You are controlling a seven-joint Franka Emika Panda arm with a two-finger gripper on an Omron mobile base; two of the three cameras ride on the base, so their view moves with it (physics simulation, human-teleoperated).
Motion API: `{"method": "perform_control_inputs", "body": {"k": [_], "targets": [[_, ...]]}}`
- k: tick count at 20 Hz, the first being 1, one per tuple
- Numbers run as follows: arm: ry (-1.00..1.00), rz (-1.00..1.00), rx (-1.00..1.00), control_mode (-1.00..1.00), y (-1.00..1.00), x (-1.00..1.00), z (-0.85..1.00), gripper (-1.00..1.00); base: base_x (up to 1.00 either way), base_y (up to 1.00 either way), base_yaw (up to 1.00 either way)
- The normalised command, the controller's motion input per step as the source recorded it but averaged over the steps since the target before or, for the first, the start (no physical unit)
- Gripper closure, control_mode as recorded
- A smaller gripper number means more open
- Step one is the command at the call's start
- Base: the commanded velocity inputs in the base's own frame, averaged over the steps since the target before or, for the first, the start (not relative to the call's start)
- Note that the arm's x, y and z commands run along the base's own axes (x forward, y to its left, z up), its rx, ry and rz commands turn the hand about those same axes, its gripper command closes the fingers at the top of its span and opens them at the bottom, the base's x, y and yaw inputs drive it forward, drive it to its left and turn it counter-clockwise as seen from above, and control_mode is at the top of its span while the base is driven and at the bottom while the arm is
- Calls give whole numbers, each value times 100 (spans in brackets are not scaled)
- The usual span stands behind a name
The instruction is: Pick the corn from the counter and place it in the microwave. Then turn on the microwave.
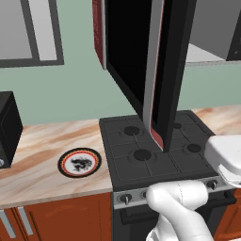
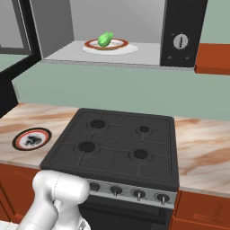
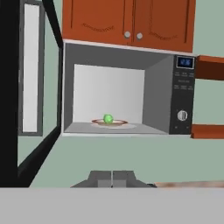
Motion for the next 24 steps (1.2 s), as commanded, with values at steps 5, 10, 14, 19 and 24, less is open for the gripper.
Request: {"method": "perform_control_inputs", "body": {"k": [5, 10, 14, 19, 24], "targets": [[-4, -4, -2, -100, 29, -11, 0, 100, 0, 0, 0], [-3, -4, -2, -100, 30, -9, 0, 100, 0, 0, 0], [-1, -4, -1, -100, 28, -4, 0, 100, 0, 0, 0], [0, -5, 0, -100, 27, 0, 0, 100, 0, 0, 0], [0, -5, 0, -100, 28, 0, 0, 100, 0, 0, 0]]}}
